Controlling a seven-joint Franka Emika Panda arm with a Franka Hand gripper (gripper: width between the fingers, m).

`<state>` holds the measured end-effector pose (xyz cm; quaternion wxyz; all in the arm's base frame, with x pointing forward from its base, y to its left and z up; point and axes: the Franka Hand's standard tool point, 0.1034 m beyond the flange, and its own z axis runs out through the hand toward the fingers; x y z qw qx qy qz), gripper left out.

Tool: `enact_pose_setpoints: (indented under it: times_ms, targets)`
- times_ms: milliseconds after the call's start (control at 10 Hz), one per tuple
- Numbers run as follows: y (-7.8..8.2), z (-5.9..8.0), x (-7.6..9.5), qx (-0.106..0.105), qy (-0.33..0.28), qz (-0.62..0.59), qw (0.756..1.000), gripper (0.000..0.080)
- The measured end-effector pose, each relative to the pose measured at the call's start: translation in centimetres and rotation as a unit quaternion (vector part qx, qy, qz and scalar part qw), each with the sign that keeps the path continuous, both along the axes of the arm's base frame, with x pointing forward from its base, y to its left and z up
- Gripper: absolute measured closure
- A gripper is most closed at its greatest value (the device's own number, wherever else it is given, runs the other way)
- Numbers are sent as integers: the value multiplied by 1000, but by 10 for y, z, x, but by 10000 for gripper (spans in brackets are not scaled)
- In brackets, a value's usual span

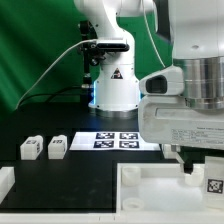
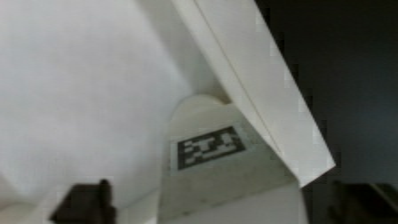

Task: Assemble one leg

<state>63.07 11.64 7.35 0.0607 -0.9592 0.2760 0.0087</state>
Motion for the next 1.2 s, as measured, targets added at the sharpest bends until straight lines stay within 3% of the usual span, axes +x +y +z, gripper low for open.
enact_pose_setpoints:
  times_ms: [100, 200, 300, 400, 600, 700, 800, 900, 1100, 1200]
  targets:
    - [1, 0, 0, 1, 5, -43, 999, 239]
    - [2, 0, 0, 4, 12, -91, 996, 439]
    - [2, 0, 0, 7, 19, -144, 989, 508]
    - [2, 1, 0, 9, 27, -207, 978, 508]
    - [5, 2, 1, 10, 46, -383, 923, 507]
    - [6, 0, 2, 16, 53, -488, 871, 507]
    - [5, -1, 2, 25, 56, -548, 834, 507]
    - [4, -2, 2, 30, 60, -571, 818, 506]
    - [5, -2, 2, 29, 59, -560, 826, 503]
    - [5, -2, 2, 28, 54, -526, 848, 503]
